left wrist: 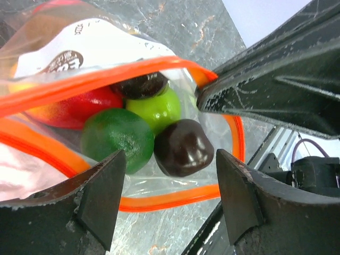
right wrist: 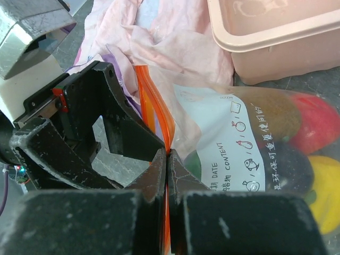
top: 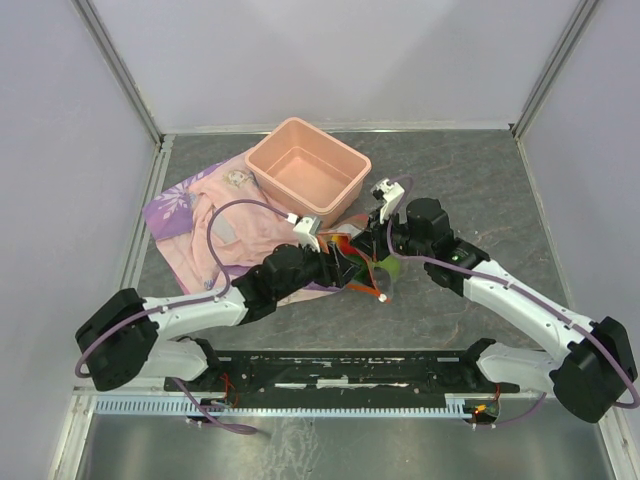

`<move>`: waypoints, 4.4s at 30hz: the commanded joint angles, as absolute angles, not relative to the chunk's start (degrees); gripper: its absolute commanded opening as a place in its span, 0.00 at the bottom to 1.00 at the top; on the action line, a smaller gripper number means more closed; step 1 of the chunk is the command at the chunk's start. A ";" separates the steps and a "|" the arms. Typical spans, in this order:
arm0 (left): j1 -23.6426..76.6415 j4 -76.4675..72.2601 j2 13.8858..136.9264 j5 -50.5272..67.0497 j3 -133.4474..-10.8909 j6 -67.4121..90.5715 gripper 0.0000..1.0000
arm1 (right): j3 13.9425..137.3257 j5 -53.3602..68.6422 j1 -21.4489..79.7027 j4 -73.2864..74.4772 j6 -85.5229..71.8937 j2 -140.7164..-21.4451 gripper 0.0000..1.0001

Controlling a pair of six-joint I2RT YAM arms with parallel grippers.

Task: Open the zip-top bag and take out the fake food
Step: Open the zipper of the food storage bag at the center of the board, then place the zipper food storage bag, then place the fake fruit in the bin.

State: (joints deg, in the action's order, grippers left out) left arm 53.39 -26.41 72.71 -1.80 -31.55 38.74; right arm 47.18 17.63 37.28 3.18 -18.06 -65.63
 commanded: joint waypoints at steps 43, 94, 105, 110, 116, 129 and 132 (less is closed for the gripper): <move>54.64 -28.30 90.44 -14.54 -38.71 27.66 0.81 | 43.60 18.98 37.36 -4.00 -20.54 -67.50 0.02; 52.60 -22.74 70.33 -2.88 -29.46 34.24 0.08 | 37.65 13.30 36.81 -2.27 -17.40 -63.00 0.02; 50.05 -16.25 61.63 -1.11 -29.57 34.22 0.03 | 36.92 13.14 36.56 -2.14 -17.40 -62.21 0.02; 46.68 -15.07 58.08 2.19 -29.50 34.54 0.03 | 36.88 13.10 36.52 -2.26 -17.40 -62.29 0.02; 42.16 -15.35 56.35 6.72 -29.68 35.27 0.03 | 36.79 13.21 36.46 -2.30 -17.40 -62.41 0.02; 31.53 -20.59 62.21 14.95 -33.84 38.55 0.03 | 36.84 13.28 36.39 -2.20 -17.40 -62.44 0.02; 30.43 -20.86 63.71 14.11 -34.76 39.67 0.03 | 36.83 13.35 36.39 -2.16 -17.40 -62.25 0.02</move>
